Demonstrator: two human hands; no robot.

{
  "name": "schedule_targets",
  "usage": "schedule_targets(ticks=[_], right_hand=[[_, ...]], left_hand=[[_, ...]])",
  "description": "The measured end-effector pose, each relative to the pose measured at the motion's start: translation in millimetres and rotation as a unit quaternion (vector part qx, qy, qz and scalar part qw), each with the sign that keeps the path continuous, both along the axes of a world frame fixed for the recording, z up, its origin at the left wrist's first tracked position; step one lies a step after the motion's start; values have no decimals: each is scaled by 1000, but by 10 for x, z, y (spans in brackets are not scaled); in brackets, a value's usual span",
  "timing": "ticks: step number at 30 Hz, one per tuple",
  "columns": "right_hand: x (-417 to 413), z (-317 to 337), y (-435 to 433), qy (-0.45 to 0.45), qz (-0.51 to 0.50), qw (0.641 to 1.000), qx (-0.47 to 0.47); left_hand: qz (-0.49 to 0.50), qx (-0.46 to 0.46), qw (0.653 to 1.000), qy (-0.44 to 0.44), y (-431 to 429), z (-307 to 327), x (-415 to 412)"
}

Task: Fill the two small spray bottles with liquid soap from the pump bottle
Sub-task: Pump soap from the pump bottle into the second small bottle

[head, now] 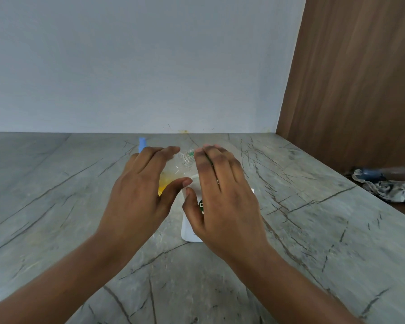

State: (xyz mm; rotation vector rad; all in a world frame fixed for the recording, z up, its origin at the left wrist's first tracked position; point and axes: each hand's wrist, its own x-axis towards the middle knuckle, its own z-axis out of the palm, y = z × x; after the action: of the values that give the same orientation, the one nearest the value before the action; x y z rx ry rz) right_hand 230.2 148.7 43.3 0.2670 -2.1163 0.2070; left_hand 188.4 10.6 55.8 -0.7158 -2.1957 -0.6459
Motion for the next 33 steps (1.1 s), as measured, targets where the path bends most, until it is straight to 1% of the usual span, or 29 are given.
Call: schedule_targets(ticks=[12,21,29,33], right_hand=[[53,66,30,-9,13,1000,-12],[-16,164,12,19,18,999,-26],[-33,204,29,64,15,997,-46],[-61,188,-6,72,17,997,-36]], left_hand=[[-8,4,1000,-3,32,24,-6],[-16,2,1000,-2,-15,124,-49],[-22,3,1000,-3,3,144,-8],[-14,0,1000,-8,-24,115,-11]])
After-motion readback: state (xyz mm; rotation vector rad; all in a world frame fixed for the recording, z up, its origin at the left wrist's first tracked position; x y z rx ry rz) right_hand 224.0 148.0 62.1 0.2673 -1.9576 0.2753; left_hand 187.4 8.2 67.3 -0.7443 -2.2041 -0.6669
